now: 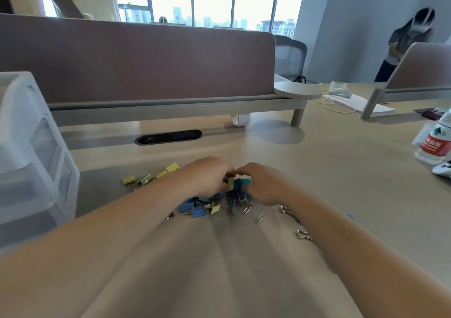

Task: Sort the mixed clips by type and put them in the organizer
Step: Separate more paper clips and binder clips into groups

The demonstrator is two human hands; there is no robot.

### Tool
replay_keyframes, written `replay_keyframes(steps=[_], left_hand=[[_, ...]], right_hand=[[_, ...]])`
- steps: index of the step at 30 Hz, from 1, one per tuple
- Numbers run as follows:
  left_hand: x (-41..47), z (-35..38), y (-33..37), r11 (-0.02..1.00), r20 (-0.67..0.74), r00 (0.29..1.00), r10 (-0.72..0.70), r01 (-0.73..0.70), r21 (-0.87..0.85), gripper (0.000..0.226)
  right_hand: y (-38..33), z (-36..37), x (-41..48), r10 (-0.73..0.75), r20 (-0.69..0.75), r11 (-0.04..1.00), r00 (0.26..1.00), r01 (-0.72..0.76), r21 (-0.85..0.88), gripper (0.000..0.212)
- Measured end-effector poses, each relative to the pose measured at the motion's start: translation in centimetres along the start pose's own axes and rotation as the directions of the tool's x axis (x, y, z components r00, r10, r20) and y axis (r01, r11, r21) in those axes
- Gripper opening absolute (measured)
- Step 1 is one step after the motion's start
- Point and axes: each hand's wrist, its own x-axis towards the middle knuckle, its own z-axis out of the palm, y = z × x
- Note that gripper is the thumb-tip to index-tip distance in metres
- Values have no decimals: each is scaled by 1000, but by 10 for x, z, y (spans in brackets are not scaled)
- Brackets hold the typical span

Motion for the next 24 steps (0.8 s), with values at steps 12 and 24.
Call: replay_keyframes(steps=[12, 24], left_hand=[[-2, 9, -10, 972, -134, 990, 42, -71, -222, 17], [32, -14, 4, 910, -249, 968, -43, -65, -409, 17]], right_hand=[[11, 8, 6, 40, -87, 996, 995, -33, 77, 17], [42, -16, 15, 246, -199, 871, 949, -126, 475, 11]])
